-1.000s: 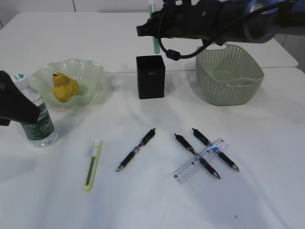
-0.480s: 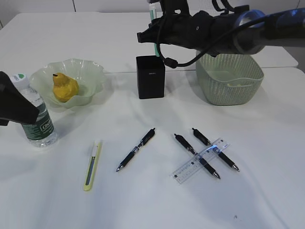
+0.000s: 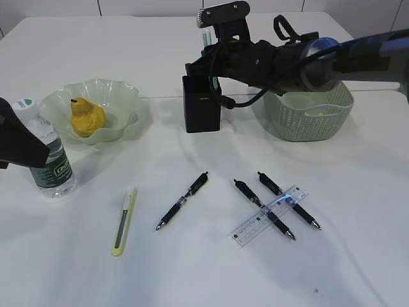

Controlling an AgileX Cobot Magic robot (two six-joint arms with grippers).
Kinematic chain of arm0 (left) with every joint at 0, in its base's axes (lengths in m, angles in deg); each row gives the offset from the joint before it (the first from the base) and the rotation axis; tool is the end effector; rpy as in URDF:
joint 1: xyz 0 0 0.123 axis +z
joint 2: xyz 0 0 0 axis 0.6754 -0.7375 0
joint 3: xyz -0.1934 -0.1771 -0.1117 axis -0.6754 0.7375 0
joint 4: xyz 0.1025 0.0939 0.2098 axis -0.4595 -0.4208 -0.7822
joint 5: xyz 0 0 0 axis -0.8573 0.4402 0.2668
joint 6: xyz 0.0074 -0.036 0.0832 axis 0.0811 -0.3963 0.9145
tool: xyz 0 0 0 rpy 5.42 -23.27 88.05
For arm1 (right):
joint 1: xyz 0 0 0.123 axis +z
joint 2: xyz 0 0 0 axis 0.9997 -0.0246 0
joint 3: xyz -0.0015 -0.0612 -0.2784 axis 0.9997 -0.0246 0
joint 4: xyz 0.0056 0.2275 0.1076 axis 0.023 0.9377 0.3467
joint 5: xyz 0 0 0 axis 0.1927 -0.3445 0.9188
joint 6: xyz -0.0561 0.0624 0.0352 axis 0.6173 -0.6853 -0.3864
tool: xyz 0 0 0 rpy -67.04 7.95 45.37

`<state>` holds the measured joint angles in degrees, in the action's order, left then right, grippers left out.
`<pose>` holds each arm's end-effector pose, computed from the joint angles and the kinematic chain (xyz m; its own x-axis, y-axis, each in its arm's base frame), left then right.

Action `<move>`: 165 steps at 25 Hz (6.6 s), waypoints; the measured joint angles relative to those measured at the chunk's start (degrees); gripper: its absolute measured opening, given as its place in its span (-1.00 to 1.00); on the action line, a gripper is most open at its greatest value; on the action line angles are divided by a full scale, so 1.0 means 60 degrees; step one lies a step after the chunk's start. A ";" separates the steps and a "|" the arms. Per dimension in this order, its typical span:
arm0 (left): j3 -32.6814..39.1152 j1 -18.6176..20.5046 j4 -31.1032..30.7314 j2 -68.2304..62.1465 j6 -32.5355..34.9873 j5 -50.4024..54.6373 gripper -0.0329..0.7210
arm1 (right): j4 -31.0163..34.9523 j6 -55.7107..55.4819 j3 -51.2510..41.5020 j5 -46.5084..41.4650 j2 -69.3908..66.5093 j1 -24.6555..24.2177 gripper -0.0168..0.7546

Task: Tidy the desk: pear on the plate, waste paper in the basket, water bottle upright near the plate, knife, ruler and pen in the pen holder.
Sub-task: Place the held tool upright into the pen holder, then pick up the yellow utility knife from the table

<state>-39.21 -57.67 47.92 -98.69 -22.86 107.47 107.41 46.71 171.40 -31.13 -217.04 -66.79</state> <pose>0.2097 -0.0859 0.3116 -0.8760 0.1018 -0.4715 0.2834 0.8995 -0.3324 0.5033 0.1937 0.1938 -0.2522 -0.1827 -0.9503 -0.3218 0.9420 -0.0957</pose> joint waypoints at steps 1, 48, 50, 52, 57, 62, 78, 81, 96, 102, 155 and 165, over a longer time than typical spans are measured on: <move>0.0000 0.0000 0.0002 0.0000 0.0000 0.0000 0.29 | 0.0000 0.0000 0.0000 0.0000 0.0000 0.0000 -0.51; 0.0000 0.0000 -0.0057 0.0000 0.0028 0.0000 0.28 | 0.0000 0.0559 0.0000 -0.1686 0.1082 0.0000 -0.14; 0.0000 0.0000 -0.0057 0.0000 0.0028 0.0000 0.28 | -0.0039 0.0579 0.0000 -0.2197 0.1288 0.0000 -0.14; 0.0000 0.0000 -0.0057 0.0000 0.0028 0.0000 0.28 | -0.0223 0.0595 0.0000 -0.2835 0.1496 0.0000 -0.14; 0.0000 0.0000 -0.0057 0.0000 0.0028 0.0000 0.28 | -0.0758 0.0618 0.0000 -0.4314 0.1891 -0.0116 -0.14; 0.0000 0.0000 -0.0057 0.0000 0.0028 0.0000 0.28 | -0.0926 0.0599 0.0000 -0.6079 0.2259 -0.0578 -0.14; 0.0000 0.0000 -0.0022 0.0000 0.0028 0.0000 0.28 | -0.3431 -0.0650 0.0000 -1.1183 0.2671 -0.1172 -0.14; 0.0000 0.0000 -0.0022 0.0000 0.0028 0.0000 0.28 | -0.3564 -0.1350 0.0000 -1.2203 0.2706 -0.1172 -0.14; 0.0000 0.0000 0.0000 -0.0329 0.0028 0.0000 0.28 | -0.4051 -0.2406 0.0014 -1.3226 0.3530 -0.1172 -0.14; 0.0000 -0.0172 0.0022 -0.1272 0.0084 0.0000 0.28 | -0.4170 -0.2427 0.0014 -1.3248 0.3926 -0.1172 -0.14; -0.3834 -0.3230 -0.3989 -0.5214 -0.5254 0.2057 0.28 | -0.4683 -0.2863 -0.0885 -1.3368 0.5109 -0.1172 -0.14; -0.3834 -0.2778 -0.3985 -0.5279 -0.6881 0.1360 0.28 | -0.4683 -0.2922 -0.0885 -1.3368 0.5109 -0.1172 -0.14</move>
<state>-62.22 -74.34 24.01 -130.37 -64.15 115.63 79.31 29.17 166.09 -111.34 -186.39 -73.82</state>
